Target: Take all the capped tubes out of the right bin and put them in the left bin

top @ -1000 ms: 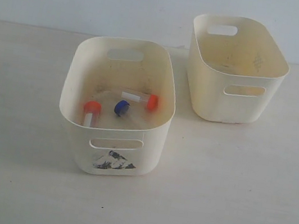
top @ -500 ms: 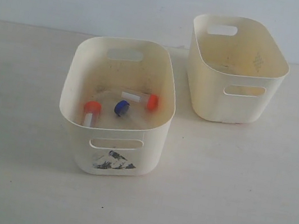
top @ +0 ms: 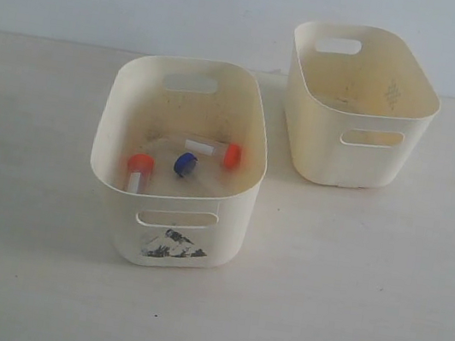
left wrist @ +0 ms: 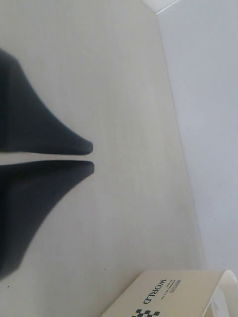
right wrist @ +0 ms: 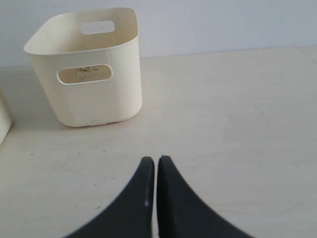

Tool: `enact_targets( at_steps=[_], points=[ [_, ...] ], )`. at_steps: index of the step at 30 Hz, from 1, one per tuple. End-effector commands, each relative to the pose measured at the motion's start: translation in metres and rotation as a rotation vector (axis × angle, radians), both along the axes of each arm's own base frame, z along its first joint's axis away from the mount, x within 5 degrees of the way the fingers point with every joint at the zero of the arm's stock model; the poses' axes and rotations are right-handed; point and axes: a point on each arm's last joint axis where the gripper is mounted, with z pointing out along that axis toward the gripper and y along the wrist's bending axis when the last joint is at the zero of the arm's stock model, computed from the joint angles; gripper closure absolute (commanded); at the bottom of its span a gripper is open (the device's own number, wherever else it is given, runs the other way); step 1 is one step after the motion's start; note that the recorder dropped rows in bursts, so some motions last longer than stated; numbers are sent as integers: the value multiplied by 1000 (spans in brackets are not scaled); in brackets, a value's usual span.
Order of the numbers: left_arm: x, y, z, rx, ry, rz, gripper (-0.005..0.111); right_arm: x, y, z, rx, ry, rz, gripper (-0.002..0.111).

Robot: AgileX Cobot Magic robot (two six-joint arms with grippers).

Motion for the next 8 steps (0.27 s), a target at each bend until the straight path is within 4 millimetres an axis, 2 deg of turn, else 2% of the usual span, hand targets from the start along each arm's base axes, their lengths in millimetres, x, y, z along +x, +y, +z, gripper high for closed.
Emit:
enact_targets(
  at_steps=[1,8],
  points=[
    [0,0,2,-13,-7,0,102,0,0,1,-9,-9,-3,106],
    [0,0,2,-13,-7,0,102,0,-1,2,-9,-25,-5,106]
  ],
)
